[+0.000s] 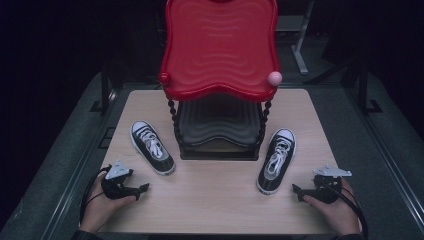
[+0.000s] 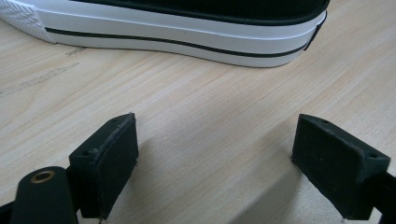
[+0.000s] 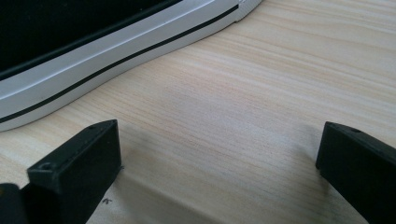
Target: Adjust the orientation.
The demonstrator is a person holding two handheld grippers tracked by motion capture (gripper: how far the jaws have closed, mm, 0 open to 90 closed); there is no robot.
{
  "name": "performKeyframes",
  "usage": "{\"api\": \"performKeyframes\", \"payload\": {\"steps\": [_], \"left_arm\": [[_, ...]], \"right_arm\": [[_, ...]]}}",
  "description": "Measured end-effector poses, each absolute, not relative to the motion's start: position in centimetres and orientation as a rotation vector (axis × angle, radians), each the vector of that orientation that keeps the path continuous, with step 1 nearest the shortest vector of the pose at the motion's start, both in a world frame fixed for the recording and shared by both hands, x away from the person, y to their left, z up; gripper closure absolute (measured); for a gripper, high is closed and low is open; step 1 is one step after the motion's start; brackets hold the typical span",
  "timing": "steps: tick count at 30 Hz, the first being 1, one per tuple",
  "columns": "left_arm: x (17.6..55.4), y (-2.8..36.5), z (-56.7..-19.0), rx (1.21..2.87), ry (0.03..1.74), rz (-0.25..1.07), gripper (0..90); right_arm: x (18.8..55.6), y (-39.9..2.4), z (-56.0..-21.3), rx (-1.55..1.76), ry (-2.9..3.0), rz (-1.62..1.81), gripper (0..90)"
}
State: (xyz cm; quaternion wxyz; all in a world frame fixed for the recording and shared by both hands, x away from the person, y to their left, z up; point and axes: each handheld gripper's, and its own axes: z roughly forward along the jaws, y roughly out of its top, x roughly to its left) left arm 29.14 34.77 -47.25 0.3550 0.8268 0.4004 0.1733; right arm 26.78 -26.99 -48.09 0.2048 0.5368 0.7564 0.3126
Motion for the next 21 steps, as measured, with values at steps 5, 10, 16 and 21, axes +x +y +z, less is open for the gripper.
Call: {"api": "performKeyframes", "payload": {"steps": [5, 10, 16, 21], "left_arm": [[29.2, 34.8, -47.2, 2.134, 1.039, 0.449, 14.3], [29.0, 34.8, -47.0, 2.129, 1.050, 0.452, 22.0], [29.2, 35.0, -45.6, 2.146, 1.121, 0.404, 47.8], [30.0, 35.3, -44.3, 2.139, 1.159, 0.391, 70.6]], "right_arm": [[26.8, -27.0, -48.1, 1.497, 2.109, 0.871, 0.0], [26.8, -27.0, -48.1, 1.497, 2.109, 0.871, 0.0], [26.8, -27.0, -48.1, 1.497, 2.109, 0.872, 0.0], [26.8, -27.0, -48.1, 1.497, 2.109, 0.871, 0.0]]}}
